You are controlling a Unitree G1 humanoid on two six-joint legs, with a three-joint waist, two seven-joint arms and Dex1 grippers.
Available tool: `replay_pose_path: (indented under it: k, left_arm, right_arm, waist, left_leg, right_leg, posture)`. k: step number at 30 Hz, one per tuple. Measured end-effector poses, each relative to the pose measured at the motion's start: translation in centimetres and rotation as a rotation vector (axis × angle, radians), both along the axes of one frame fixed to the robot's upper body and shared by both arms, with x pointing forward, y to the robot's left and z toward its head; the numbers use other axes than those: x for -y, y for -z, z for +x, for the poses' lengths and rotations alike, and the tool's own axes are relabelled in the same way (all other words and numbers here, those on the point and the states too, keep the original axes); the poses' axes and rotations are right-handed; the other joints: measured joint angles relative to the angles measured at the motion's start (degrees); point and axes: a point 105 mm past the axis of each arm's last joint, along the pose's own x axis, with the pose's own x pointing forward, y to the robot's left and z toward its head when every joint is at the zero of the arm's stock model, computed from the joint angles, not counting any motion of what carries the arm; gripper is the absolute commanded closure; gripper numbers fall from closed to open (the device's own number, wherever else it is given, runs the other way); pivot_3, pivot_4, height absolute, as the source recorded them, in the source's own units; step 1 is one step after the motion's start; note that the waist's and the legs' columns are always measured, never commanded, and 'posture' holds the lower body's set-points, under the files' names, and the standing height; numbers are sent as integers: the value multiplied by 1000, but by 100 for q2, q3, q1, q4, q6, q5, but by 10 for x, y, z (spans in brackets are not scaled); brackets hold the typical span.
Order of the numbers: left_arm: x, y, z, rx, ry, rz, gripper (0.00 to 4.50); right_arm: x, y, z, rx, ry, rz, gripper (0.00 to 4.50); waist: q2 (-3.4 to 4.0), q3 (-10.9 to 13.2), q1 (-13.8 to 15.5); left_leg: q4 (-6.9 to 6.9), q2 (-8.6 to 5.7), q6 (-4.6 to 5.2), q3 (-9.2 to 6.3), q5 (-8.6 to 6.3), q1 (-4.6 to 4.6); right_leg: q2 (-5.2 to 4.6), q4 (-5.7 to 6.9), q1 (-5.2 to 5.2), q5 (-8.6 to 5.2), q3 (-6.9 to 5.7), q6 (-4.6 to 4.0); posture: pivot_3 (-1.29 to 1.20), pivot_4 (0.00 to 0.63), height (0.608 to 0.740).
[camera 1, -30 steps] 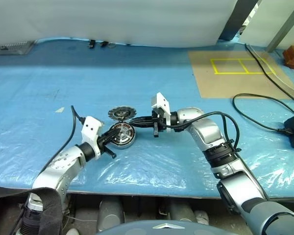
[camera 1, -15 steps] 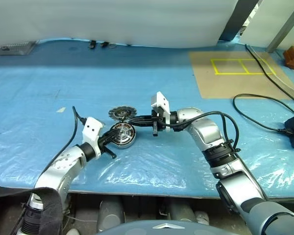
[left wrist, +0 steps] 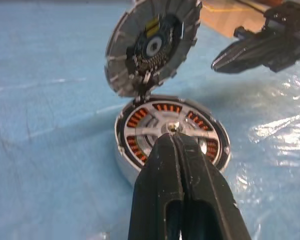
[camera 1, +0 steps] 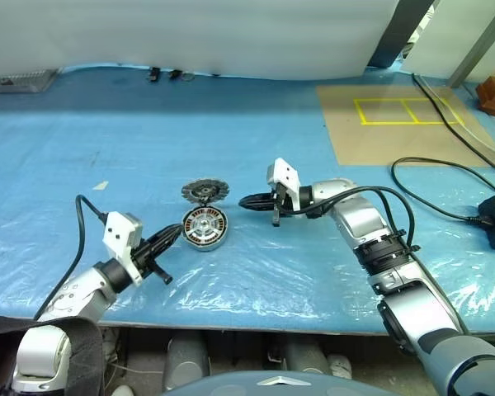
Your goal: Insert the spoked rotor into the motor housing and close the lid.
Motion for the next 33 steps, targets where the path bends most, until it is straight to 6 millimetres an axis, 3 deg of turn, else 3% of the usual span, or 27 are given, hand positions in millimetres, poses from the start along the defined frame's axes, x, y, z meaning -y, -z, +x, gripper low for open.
replay_pose_path:
  k: [4,9,14,22,26,30,33]
  left_arm:
    - [-14,-4,-10,43,-24,17,4460]
    - [-21,-2,-16,78,-52,59,4460]
    - [-26,3,-16,82,-69,69,4460]
    - [-21,4,-17,85,-64,55,4460]
    - [-18,3,-16,100,-55,51,4460]
    - [-17,4,-13,109,-45,51,4460]
    - [-19,3,-6,141,-69,50,4460]
  right_arm:
    - [-5,-6,4,15,-20,11,4500]
    - [-35,-19,11,46,34,112,4500]
    - [-57,-32,24,208,114,145,4500]
    - [-66,-37,33,262,110,151,4500]
    - [-69,-48,22,100,-2,220,4500]
    - [-70,-82,4,-1,-154,311,4500]
    - [-59,-77,-5,-38,-208,259,4500]
  waist:
    - [-1,0,1]
    - [-1,1,-4]
    - [-1,1,7]
    - [-1,1,-10]
    - [-1,2,-6]
    - [0,2,13]
    - [-2,1,44]
  left_leg:
    - [1,1,1,0,0,1]
    - [-2,3,1,1,0,3]
    - [0,1,-1,1,-1,2]
    - [-3,3,-1,3,-1,2]
    - [-1,3,0,3,-1,2]
    - [0,5,1,2,-1,6]
    - [1,3,1,2,-1,7]
  right_leg:
    - [0,0,0,0,0,0]
    - [1,0,-1,0,0,-1]
    - [-2,2,0,0,0,-1]
    - [0,5,-3,0,1,-2]
    - [0,9,-3,1,2,-2]
    - [0,12,-2,1,2,-2]
    - [-1,11,3,1,2,-2]
  posture:
    - [0,150,740]
    - [0,150,740]
    - [0,150,740]
    - [0,150,740]
    - [0,150,740]
    - [0,150,740]
    - [0,150,740]
